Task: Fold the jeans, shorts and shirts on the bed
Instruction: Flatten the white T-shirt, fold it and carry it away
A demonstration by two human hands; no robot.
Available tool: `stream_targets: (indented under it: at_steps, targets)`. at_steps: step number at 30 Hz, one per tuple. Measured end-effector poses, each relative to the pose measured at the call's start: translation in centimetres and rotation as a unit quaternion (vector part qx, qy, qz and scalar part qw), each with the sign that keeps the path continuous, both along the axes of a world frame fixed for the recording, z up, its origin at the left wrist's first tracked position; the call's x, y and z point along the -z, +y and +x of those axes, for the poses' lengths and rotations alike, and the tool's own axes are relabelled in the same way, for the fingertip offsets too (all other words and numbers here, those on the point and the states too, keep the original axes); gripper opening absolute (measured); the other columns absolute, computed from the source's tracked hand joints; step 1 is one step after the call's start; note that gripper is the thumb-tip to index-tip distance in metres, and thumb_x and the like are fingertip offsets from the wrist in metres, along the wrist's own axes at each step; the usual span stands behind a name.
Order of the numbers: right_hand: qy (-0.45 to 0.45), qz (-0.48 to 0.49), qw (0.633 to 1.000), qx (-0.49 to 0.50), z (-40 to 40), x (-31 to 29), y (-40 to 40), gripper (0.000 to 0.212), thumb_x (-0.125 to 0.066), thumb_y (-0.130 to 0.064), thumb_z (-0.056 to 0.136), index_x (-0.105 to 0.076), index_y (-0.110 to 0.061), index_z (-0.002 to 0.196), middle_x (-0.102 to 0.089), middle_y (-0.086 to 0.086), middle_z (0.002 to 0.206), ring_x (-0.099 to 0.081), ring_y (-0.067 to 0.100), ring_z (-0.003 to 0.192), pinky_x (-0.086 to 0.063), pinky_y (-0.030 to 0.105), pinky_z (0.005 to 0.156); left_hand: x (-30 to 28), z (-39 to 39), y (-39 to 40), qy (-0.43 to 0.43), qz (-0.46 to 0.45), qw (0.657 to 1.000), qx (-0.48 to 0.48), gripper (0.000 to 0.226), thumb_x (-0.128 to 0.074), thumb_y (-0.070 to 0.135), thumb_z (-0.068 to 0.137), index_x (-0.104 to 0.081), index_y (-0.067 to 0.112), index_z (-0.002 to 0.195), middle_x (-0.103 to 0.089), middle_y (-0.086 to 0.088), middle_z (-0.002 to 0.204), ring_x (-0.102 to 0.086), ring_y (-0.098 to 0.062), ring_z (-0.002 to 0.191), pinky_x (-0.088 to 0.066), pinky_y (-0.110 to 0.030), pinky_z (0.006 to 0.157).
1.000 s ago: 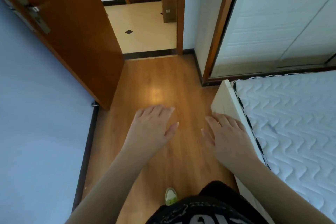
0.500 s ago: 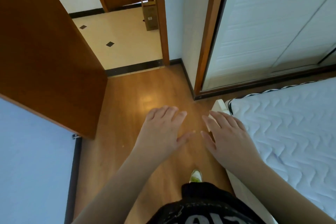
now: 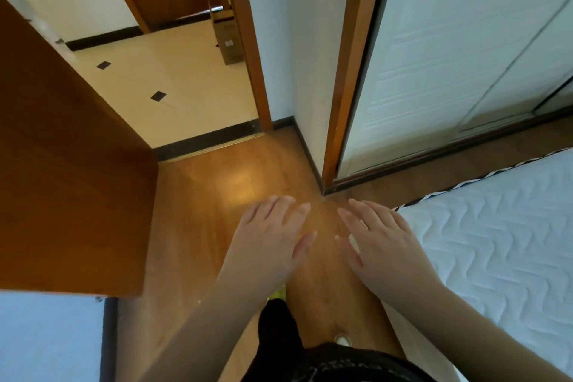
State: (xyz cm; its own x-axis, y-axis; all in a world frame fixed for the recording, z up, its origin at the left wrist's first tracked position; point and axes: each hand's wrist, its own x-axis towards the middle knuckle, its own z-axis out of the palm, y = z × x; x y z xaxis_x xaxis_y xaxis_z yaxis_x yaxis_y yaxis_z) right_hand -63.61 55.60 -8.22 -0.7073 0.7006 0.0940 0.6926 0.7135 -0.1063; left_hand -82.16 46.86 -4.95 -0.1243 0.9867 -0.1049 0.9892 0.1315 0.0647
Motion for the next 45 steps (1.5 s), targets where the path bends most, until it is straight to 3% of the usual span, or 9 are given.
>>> stream_targets:
  at_steps: [5,8,11,17,20,24,31,36,45]
  targets:
    - [-0.056,-0.036,0.995,0.07,-4.8,-0.5,4.6,0.042,-0.051,-0.049,0.095,-0.059,-0.025,0.129,-0.059,-0.001,0.134,-0.055,0.02,0.126,-0.036,0.038,0.107,0.9,-5.4,6.6,-0.006,0.008,0.998,0.065,0.057,-0.017,0.058,0.099,-0.029,0.033,0.148,-0.036,0.006,0.153,-0.027,-0.014,0.143,-0.02,-0.036,0.119]
    - [-0.063,-0.063,0.99,0.108,-7.6,-1.5,7.4,0.052,-0.031,-0.054,0.098,-0.049,-0.028,0.139,-0.048,-0.004,0.146,-0.042,0.017,0.136,-0.027,0.037,0.115,0.9,-8.0,10.8,-0.026,0.012,0.994,0.108,0.057,-0.023,0.058,0.099,-0.032,0.032,0.148,-0.037,0.005,0.152,-0.028,-0.016,0.143,-0.018,-0.037,0.118]
    - [-0.044,-0.052,0.985,0.162,-9.0,-2.8,9.3,0.056,-0.021,-0.053,0.098,-0.048,-0.027,0.14,-0.047,-0.004,0.146,-0.04,0.018,0.138,-0.028,0.039,0.115,0.2,-9.7,14.8,-0.012,0.029,0.985,0.171,0.053,-0.032,0.054,0.099,-0.043,0.029,0.144,-0.048,0.002,0.145,-0.038,-0.018,0.138,-0.026,-0.037,0.114]
    - [-0.038,-0.072,0.958,0.273,-7.5,-3.1,12.2,0.051,-0.031,-0.045,0.099,-0.049,-0.023,0.14,-0.048,0.0,0.147,-0.041,0.02,0.137,-0.031,0.039,0.113,-0.6,-8.9,22.6,-0.021,0.089,0.956,0.278,0.043,-0.051,0.043,0.094,-0.06,0.021,0.13,-0.063,-0.003,0.127,-0.057,-0.022,0.12,-0.044,-0.039,0.102]
    - [-0.043,-0.052,0.942,0.328,-6.1,-2.7,14.3,0.047,-0.044,-0.045,0.097,-0.056,-0.02,0.135,-0.054,0.003,0.141,-0.049,0.023,0.131,-0.039,0.041,0.108,-0.6,-7.3,26.4,-0.03,0.088,0.942,0.321,0.042,-0.06,0.033,0.09,-0.06,0.02,0.131,-0.062,-0.004,0.128,-0.056,-0.022,0.121,-0.043,-0.04,0.103]
    - [-0.02,-0.013,0.924,0.381,-3.7,-1.2,18.0,0.042,-0.056,-0.041,0.093,-0.064,-0.016,0.126,-0.061,0.007,0.132,-0.057,0.026,0.121,-0.046,0.042,0.1,-0.3,-4.8,32.4,-0.008,0.064,0.927,0.37,0.043,-0.046,0.035,0.096,-0.052,0.022,0.137,-0.055,-0.002,0.136,-0.048,-0.02,0.128,-0.037,-0.039,0.109]
    - [0.001,-0.036,0.895,0.445,1.7,-0.6,23.8,0.046,-0.044,-0.044,0.097,-0.059,-0.017,0.132,-0.053,0.007,0.141,-0.052,0.025,0.127,-0.042,0.043,0.104,-0.2,2.2,41.3,-0.002,0.051,0.907,0.417,0.046,-0.034,0.039,0.099,-0.044,0.026,0.142,-0.048,0.002,0.142,-0.041,-0.016,0.133,-0.032,-0.036,0.113]
    - [-0.015,-0.056,0.87,0.489,6.2,-0.7,26.6,0.05,-0.037,-0.045,0.097,-0.055,-0.018,0.136,-0.049,0.007,0.145,-0.047,0.027,0.133,-0.037,0.045,0.109,-0.3,8.6,46.4,0.003,0.077,0.886,0.457,0.045,-0.035,0.042,0.097,-0.056,0.024,0.132,-0.059,0.002,0.128,-0.05,-0.018,0.123,-0.034,-0.039,0.11]
    - [0.026,-0.059,0.762,0.645,13.2,-0.3,28.0,0.05,-0.045,-0.047,0.097,-0.053,-0.018,0.136,-0.051,0.008,0.143,-0.049,0.026,0.132,-0.036,0.044,0.11,1.3,21.0,52.0,-0.059,0.125,0.786,0.603,0.041,-0.039,0.042,0.097,-0.057,0.021,0.126,-0.057,-0.001,0.125,-0.048,-0.022,0.121,-0.034,-0.041,0.106]
